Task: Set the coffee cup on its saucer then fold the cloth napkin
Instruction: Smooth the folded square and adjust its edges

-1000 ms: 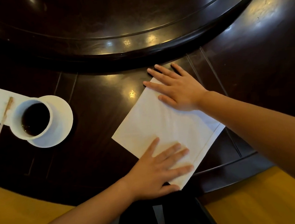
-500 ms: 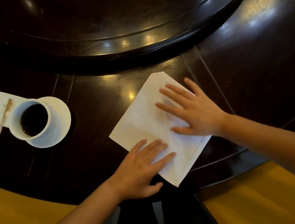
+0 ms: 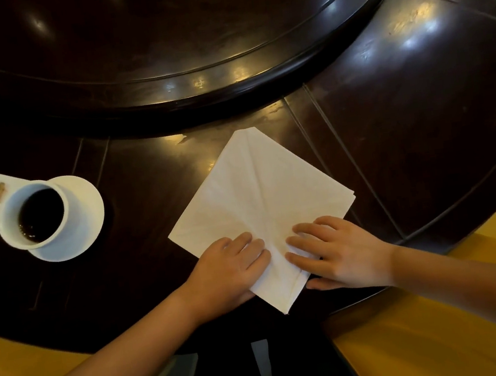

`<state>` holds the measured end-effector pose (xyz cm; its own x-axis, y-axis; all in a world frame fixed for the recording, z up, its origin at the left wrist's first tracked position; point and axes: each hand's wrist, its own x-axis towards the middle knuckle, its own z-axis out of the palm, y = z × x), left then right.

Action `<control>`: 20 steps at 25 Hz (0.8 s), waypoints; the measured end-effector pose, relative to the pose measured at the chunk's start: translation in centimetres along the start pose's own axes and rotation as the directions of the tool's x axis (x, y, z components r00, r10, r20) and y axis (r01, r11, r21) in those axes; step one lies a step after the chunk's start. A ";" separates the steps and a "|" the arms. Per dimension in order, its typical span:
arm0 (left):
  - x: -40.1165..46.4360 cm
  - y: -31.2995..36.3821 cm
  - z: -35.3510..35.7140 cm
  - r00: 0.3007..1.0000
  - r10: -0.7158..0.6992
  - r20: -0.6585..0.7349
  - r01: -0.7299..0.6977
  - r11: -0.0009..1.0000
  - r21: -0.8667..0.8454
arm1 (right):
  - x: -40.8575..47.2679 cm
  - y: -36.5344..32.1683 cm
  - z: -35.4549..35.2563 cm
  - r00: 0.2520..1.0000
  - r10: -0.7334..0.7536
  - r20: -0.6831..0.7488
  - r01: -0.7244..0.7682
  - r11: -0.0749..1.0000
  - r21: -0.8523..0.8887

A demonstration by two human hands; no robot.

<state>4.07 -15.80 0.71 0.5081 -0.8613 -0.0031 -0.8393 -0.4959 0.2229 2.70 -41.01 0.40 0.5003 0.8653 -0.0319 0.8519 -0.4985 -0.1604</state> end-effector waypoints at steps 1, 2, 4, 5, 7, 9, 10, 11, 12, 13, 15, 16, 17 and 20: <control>0.0 -0.1 -0.1 1.000 0.014 -0.014 -0.014 1.000 0.005 | 0.1 0.1 0.0 1.000 -0.013 -0.012 0.013 1.000 -0.011; 0.0 -0.2 -0.3 0.999 0.026 -0.021 -0.026 1.000 -0.004 | 0.1 0.2 -0.1 0.999 -0.026 -0.023 0.025 0.999 -0.019; -0.4 -0.5 -0.7 0.999 0.046 -0.020 -0.047 0.997 -0.056 | 0.4 0.6 -0.3 0.998 -0.054 -0.038 0.053 0.998 -0.029; -0.6 -0.6 -1.0 0.998 0.053 -0.019 -0.055 0.995 -0.085 | 0.5 0.7 -0.4 0.997 -0.066 -0.036 0.065 0.997 -0.029; -1.2 -0.8 -1.4 0.999 0.050 -0.010 -0.051 0.991 -0.120 | 0.7 1.0 -0.7 0.996 -0.089 -0.018 0.089 0.996 -0.022; -1.7 -1.0 -1.5 1.000 0.018 -0.002 -0.018 0.989 -0.144 | 0.9 0.8 -0.8 0.995 -0.097 0.010 0.097 0.995 -0.011; -1.8 -1.1 -1.4 1.000 -0.007 -0.009 0.005 0.985 -0.172 | 1.1 0.5 -0.8 0.995 -0.091 0.030 0.091 0.996 -0.010; -1.9 -1.1 -1.2 0.999 -0.037 -0.026 0.031 0.977 -0.212 | 1.3 0.0 -0.9 0.995 -0.083 0.051 0.084 0.996 -0.014; -1.9 -1.2 -1.1 0.997 -0.067 -0.048 0.053 0.965 -0.256 | 1.4 -0.4 -0.9 0.995 -0.075 0.071 0.076 0.997 -0.018; -1.9 -1.2 -1.0 0.993 -0.096 -0.069 0.072 0.953 -0.294 | 1.6 -0.7 -0.9 0.994 -0.067 0.089 0.069 0.997 -0.016; -1.9 -1.2 -0.9 0.987 -0.140 -0.082 0.104 0.934 -0.342 | 1.8 -0.9 -1.0 0.993 -0.051 0.103 0.052 0.999 -0.008; -1.9 -1.2 -0.8 0.984 -0.157 -0.081 0.118 0.926 -0.359 | 1.8 -0.7 -1.1 0.996 -0.039 0.084 0.039 0.999 -0.007; -2.1 -1.2 -0.8 0.982 -0.173 -0.079 0.131 0.918 -0.375 | 1.8 -0.5 -1.2 0.999 -0.014 0.049 0.014 1.000 0.011; -2.3 -1.0 -0.5 0.959 -0.272 -0.073 0.216 0.876 -0.430 | 1.3 -0.1 -1.5 0.983 0.180 -0.047 -0.166 0.963 0.215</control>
<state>3.87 -13.28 0.95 0.7302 -0.6831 0.0074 -0.5425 -0.5732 0.6142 3.53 -39.94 1.86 0.6520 0.7581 -0.0135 0.7039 -0.6118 -0.3609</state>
